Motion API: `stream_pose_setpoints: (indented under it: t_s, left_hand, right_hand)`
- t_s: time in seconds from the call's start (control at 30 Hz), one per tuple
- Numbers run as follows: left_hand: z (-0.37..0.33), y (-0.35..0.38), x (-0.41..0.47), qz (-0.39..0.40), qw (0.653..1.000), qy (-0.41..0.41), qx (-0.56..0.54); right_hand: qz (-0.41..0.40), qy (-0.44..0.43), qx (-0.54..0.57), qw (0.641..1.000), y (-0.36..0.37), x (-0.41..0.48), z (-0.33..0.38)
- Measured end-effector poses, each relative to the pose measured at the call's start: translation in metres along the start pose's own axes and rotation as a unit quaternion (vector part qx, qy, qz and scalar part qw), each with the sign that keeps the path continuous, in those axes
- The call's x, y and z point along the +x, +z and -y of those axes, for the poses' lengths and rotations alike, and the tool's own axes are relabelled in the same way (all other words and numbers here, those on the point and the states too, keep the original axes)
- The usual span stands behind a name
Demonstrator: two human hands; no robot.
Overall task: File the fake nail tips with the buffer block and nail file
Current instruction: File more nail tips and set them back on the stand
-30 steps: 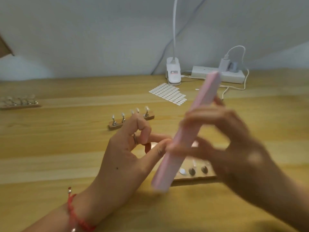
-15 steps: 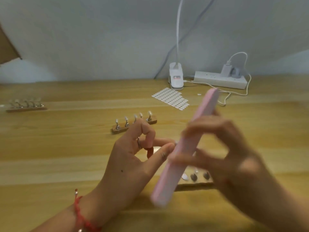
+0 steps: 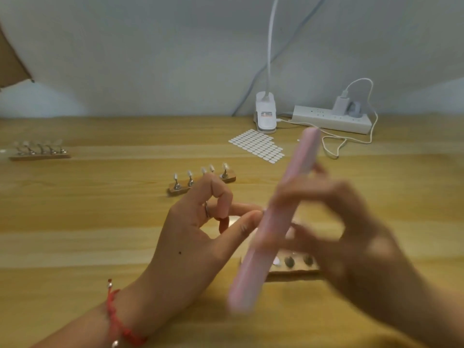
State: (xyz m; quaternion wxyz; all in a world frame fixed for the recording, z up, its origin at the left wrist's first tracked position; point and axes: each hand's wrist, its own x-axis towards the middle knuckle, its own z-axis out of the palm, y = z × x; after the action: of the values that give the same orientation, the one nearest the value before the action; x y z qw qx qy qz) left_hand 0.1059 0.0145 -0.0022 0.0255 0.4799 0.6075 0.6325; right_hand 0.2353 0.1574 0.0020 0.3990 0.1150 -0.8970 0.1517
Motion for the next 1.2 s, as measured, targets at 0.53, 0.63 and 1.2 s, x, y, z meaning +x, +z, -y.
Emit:
stream_pose_setpoints:
  t_s: [0.53,0.63,1.2]
  left_hand:
    - [0.000,0.002,-0.002,0.032,0.999,0.004,0.002]
    - [0.002,0.003,-0.002,0.028,0.999,-0.009,-0.014]
    - [0.005,0.000,0.000,0.004,0.997,-0.057,-0.060]
  right_hand:
    - [-0.069,0.128,-0.152,0.978,-0.037,0.015,-0.034]
    - [-0.041,0.097,-0.097,0.990,-0.031,0.008,-0.024]
    - [0.111,-0.016,-0.022,0.993,0.000,-0.010,0.012]
